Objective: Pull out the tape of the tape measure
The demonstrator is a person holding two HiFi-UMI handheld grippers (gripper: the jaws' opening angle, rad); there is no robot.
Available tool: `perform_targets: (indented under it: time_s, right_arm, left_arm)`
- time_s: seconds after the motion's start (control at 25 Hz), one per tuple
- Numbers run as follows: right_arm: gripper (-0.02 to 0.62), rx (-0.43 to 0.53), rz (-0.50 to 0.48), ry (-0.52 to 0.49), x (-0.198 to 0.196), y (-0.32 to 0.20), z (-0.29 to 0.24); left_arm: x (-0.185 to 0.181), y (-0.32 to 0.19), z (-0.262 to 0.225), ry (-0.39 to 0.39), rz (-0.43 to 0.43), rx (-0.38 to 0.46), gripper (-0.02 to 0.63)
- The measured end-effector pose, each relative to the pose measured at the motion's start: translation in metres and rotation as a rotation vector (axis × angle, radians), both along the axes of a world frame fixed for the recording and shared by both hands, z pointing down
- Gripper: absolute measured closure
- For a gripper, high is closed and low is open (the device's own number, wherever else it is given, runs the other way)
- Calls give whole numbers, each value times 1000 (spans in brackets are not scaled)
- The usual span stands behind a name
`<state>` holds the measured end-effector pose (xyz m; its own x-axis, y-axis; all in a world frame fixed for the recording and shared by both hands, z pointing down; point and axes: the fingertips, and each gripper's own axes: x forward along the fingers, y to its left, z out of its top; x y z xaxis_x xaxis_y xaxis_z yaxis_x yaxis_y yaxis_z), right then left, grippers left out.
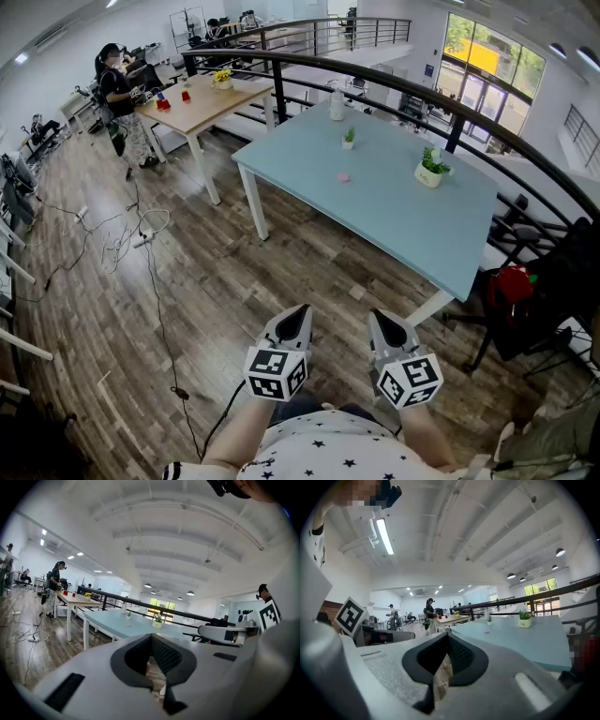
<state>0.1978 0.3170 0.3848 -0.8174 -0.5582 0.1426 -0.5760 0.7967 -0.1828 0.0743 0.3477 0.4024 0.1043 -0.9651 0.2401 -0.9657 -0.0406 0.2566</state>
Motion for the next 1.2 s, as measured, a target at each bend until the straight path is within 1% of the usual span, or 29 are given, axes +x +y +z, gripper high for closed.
perform_targets:
  time_s: [0.16, 0.36, 0.6, 0.84, 1.2]
  right_arm:
    - [589, -4, -5, -17, 1, 9, 1]
    - [589, 22, -29, 9, 3, 24, 1]
    - [589, 37, -40, 26, 6, 30, -5]
    - [589, 44, -39, 30, 8, 30, -1]
    - [589, 14, -19, 26, 19, 25, 7]
  left_arm:
    - [-2, 10, 2, 2, -28, 17, 603]
    - [4, 20, 2, 25, -48, 36, 603]
    - [15, 21, -4, 26, -23, 43, 603]
    - [21, 19, 1, 35, -4, 37, 603]
    - [24, 21, 7, 36, 0, 19, 603]
